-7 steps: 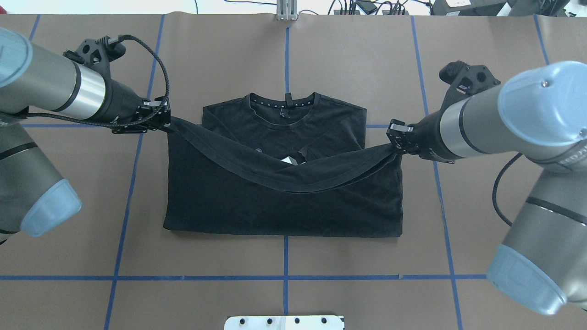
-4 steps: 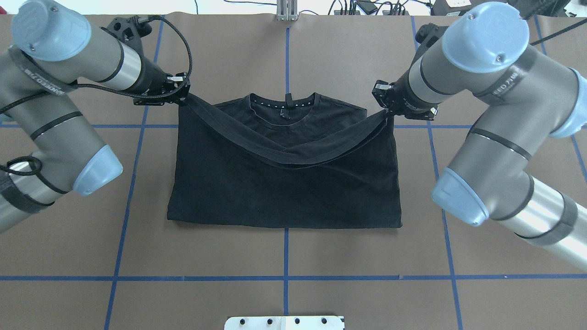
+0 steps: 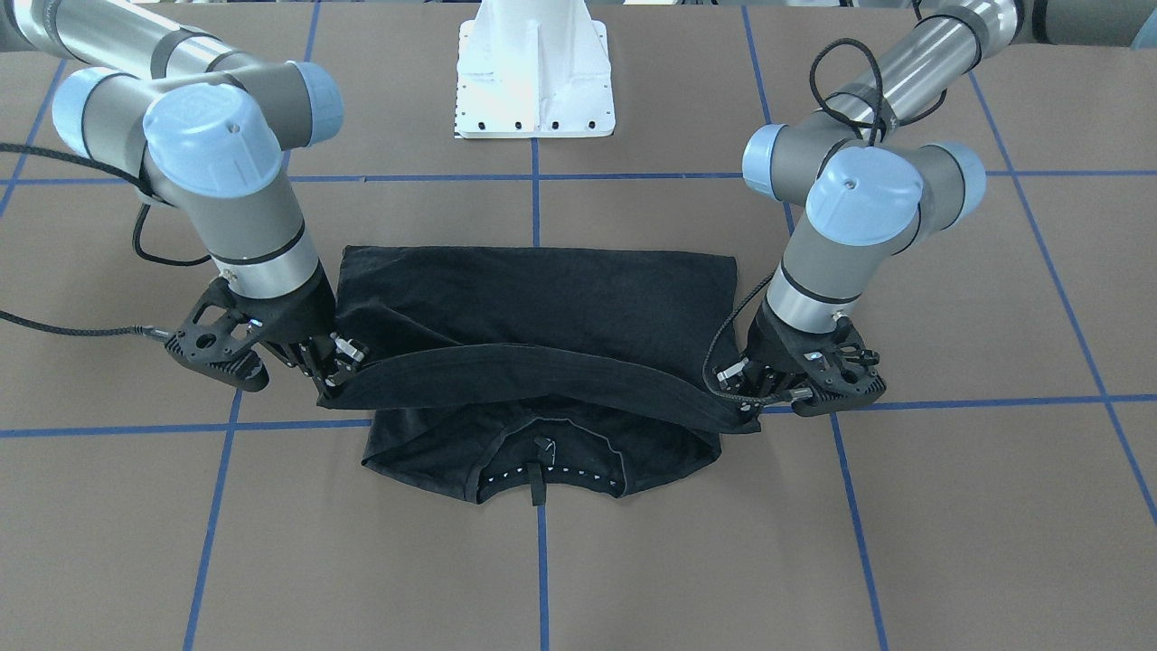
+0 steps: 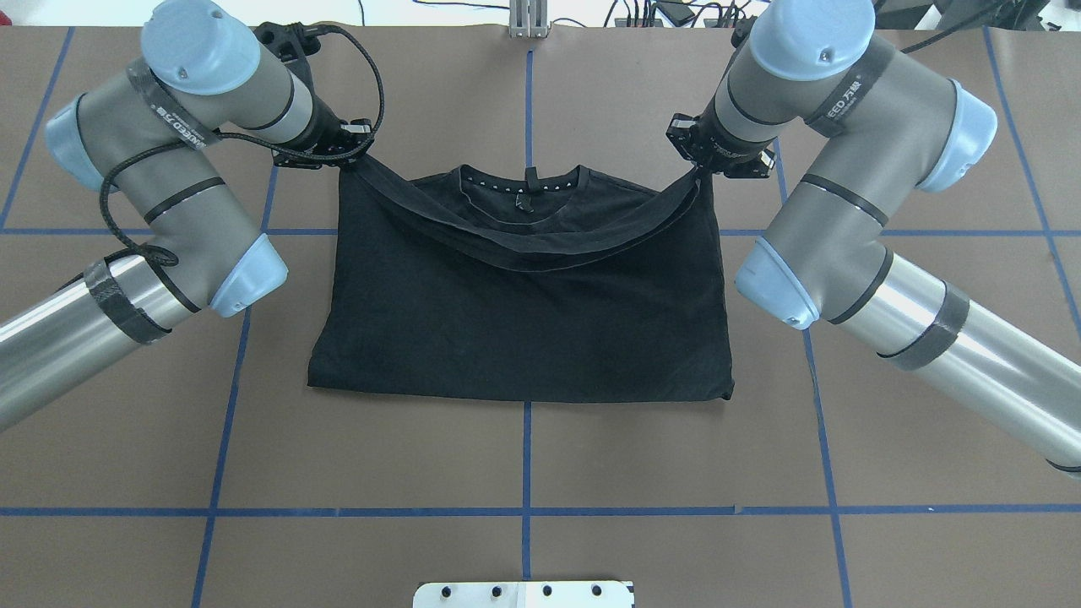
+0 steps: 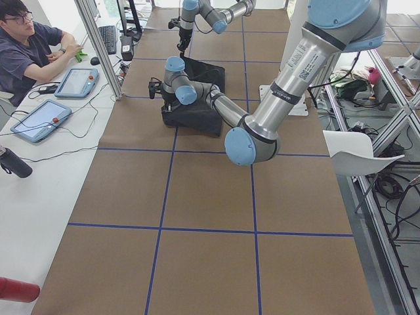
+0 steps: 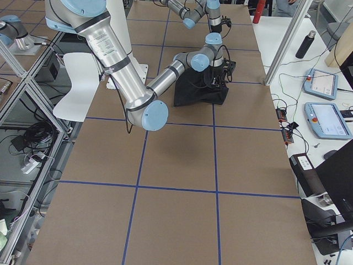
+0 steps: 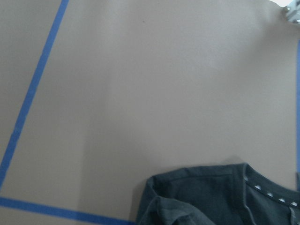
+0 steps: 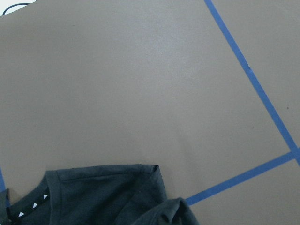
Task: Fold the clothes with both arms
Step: 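Release the hem at the collar and raise both grippers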
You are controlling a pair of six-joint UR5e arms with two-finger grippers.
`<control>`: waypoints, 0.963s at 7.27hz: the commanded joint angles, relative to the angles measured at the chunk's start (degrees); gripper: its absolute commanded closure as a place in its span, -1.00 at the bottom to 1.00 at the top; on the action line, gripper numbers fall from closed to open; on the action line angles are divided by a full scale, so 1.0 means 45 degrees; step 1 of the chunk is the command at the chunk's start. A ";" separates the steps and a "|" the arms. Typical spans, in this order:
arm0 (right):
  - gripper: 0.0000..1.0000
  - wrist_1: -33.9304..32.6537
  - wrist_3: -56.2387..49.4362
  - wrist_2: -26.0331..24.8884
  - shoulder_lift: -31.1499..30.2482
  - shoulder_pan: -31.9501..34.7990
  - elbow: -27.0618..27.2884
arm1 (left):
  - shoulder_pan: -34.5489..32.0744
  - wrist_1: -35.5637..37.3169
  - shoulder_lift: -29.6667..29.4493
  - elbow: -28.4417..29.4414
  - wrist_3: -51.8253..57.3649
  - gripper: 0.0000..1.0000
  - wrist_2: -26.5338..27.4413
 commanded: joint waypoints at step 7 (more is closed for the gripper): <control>1.00 0.0639 -0.1697 0.0147 -0.0095 0.0515 -0.1131 | -0.0096 -0.0083 -0.0723 0.1213 0.2522 1.00 0.0023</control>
